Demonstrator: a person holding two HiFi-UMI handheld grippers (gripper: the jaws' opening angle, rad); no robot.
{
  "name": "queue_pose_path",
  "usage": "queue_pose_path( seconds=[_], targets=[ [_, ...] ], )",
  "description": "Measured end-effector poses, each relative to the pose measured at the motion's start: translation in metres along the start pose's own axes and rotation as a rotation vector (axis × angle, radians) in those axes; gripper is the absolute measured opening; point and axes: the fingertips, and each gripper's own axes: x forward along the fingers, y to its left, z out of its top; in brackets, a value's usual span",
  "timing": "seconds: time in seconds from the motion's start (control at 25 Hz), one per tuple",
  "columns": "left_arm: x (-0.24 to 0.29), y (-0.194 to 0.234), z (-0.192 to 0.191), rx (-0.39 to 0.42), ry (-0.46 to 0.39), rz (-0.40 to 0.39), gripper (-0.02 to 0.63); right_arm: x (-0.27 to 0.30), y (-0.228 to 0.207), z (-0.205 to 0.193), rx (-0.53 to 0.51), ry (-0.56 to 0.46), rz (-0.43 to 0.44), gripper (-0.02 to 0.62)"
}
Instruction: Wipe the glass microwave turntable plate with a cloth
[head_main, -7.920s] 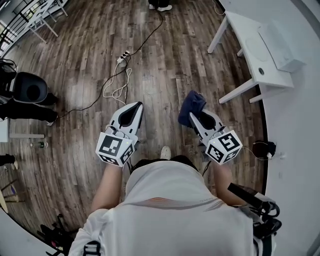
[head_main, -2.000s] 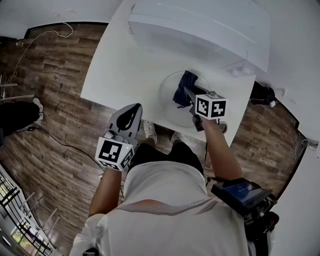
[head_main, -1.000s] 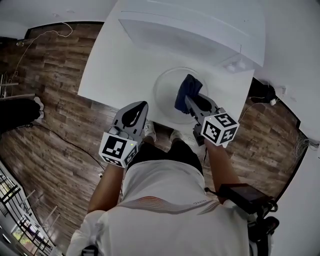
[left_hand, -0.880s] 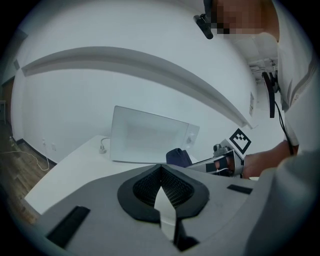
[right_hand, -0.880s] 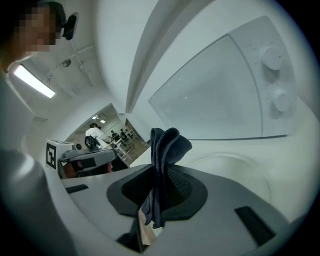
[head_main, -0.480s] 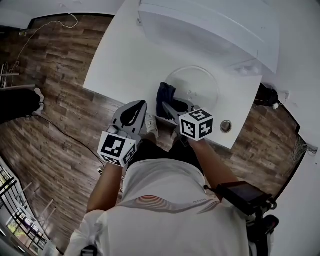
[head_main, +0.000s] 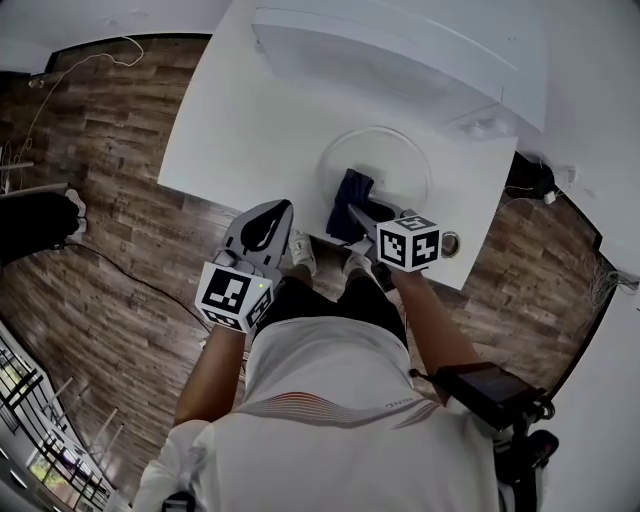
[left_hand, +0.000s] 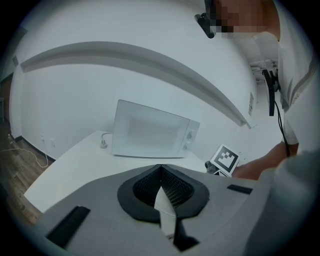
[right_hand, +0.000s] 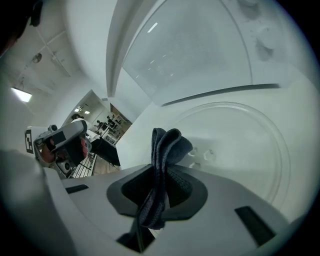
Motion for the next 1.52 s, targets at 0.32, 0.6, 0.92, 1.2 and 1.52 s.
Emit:
queue_pose_path(
  seconds=[0.32,0.6,0.92,1.2,1.52],
  targets=[
    [0.025,-0.031,0.004,0.026,0.016,-0.054,0.011,-0.042,-0.039,-0.008,0.024,-0.026,-0.072,0.061],
    [0.040,-0.053,0.003,0.036,0.026,-0.079,0.011,-0.073,-0.068,-0.016,0.066,-0.045,-0.106,0.061],
    [0.047,-0.063,0.003,0.034,0.027,-0.093,0.011,-0.099,-0.090,-0.023,0.114,-0.067,-0.139,0.061],
    [0.047,-0.070,0.004,0.040,0.023,-0.091,0.010,-0.118,-0.101,-0.030,0.125,-0.088,-0.161,0.061],
    [0.037,-0.082,0.027,0.075,-0.030,-0.031,0.011,-0.154,-0.047,0.029,-0.022,-0.380,0.008,0.061]
  ],
)
